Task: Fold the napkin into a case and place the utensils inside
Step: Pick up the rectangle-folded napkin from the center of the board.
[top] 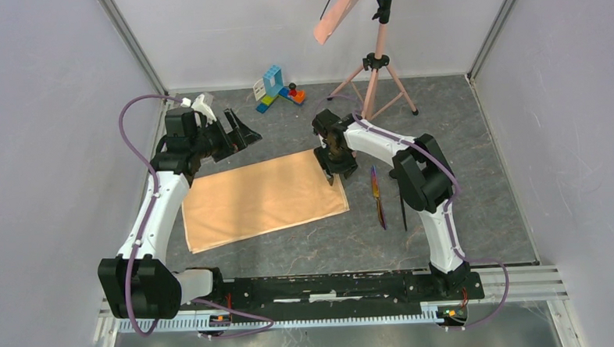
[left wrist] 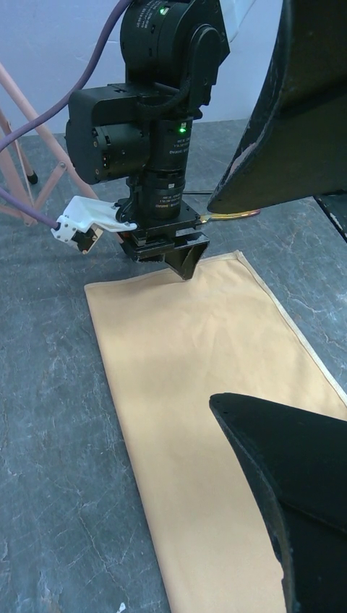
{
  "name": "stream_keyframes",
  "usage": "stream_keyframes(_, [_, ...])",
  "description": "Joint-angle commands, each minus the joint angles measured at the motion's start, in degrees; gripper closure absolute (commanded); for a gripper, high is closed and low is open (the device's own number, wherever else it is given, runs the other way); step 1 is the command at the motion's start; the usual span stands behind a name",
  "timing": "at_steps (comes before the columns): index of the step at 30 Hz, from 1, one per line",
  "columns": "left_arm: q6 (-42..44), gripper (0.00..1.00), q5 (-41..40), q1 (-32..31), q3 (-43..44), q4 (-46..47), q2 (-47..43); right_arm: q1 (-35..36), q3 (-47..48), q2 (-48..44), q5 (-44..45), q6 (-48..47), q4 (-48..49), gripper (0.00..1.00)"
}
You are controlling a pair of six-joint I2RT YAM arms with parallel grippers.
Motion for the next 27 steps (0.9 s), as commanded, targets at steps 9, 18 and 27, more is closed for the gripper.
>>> stream_keyframes(9, [-1.2,0.0,2.3,-0.1,0.2,2.3,-0.5,0.2,-1.5,1.3,-1.3,1.9,1.2,0.46])
stream_keyframes(18, [-1.2,0.0,2.4,-0.1,0.3,2.2,-0.5,1.5,-4.1,4.7,0.9,3.3,4.0,0.61])
stream_keyframes(27, [-1.2,0.0,2.6,-0.1,0.3,2.2,-0.4,3.4,-3.7,8.9,6.8,3.1,3.4,0.82])
